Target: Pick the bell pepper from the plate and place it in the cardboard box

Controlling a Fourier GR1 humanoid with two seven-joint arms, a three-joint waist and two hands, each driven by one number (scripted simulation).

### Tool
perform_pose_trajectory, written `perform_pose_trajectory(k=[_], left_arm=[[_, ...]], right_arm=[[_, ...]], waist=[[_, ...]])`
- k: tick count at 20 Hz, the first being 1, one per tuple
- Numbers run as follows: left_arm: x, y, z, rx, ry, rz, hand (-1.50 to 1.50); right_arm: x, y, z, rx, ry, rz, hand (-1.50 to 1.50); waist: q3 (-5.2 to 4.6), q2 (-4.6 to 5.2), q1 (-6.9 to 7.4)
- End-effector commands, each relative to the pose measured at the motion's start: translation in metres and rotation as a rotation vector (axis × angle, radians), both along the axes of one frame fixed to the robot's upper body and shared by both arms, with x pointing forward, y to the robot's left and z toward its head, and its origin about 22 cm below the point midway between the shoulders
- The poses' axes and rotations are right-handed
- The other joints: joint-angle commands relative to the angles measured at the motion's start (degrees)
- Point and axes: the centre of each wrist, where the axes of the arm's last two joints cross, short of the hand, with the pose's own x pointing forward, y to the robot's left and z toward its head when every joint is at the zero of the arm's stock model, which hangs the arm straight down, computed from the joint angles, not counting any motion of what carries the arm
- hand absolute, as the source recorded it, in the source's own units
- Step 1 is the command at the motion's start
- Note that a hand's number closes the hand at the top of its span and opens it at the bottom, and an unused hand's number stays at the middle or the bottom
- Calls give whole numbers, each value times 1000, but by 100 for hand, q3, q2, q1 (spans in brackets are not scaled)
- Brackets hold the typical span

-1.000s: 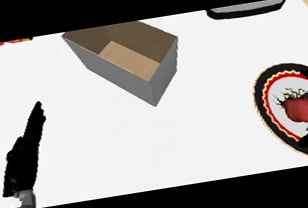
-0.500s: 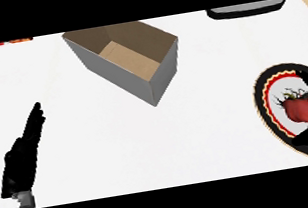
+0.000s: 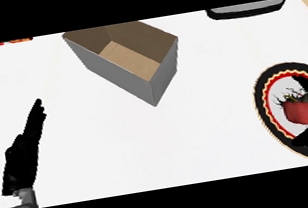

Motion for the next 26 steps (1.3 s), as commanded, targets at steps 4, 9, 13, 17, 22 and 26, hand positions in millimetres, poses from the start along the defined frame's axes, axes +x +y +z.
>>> perform_pose_trajectory(k=[4, 9, 13, 17, 22, 26], left_arm=[[-6, -5, -16, -3, 1, -8, 0], [-8, 12, -10, 14, -7, -7, 0], [12, -3, -3, 11, -8, -1, 0], [17, -12, -11, -7, -18, -41, 0], [9, -7, -13, -9, -7, -29, 0], [14, 5, 4, 4, -11, -7, 0]], right_arm=[[9, 26, -13, 39, 11, 19, 150], [13, 14, -13, -159, -139, -12, 150], [10, 7, -18, -171, -229, -9, 150], [75, 41, 21, -236, -170, 280, 150], [131, 58, 51, -240, -184, 457, 150], [151, 89, 58, -309, -264, 461, 150]], waist=[[11, 8, 4], [13, 12, 21], [14, 12, -7], [13, 73, 190], [17, 66, 237], [14, 33, 115]])
